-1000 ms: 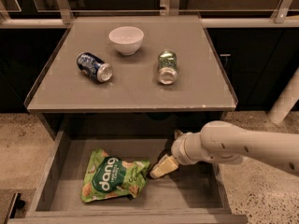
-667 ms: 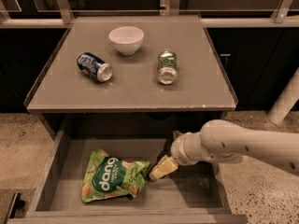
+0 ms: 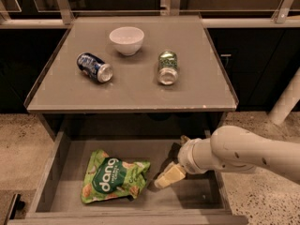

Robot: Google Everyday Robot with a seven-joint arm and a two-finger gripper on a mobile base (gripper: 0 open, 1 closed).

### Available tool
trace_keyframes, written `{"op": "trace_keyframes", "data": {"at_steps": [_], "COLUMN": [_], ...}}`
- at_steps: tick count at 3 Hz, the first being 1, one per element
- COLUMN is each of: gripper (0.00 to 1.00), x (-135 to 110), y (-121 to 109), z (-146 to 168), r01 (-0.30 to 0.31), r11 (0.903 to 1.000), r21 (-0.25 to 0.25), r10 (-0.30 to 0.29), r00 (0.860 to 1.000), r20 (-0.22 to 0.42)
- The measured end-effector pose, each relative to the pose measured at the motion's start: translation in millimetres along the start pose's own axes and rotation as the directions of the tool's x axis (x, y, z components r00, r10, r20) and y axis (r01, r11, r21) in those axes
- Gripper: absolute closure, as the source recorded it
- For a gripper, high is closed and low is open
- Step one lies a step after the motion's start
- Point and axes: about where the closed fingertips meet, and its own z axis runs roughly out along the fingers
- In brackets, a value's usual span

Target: Pick green rice chip bag from top drawer and place on counter

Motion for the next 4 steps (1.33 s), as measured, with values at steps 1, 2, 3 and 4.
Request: {"op": "trace_keyframes", "data": {"at_steps": [1,2,3,4], "gripper": [0.0,0.0,0.0,0.0], "x": [6,-3,-33,-33], "y": [19,32,50,50], "z": [-22,-27,-22,-22], "r01": [-0.021,-0.016,0.041,0.041], "r11": [0.9997,0.9994,0.995,0.995], "r21": [-0.008,-0.031,-0.091,-0.091], "r10": [0.021,0.016,-0.036,-0.036], "r00": [0.999,1.0,0.998,0.998], "r20": [-0.025,0.001,0.05,0.05]}}
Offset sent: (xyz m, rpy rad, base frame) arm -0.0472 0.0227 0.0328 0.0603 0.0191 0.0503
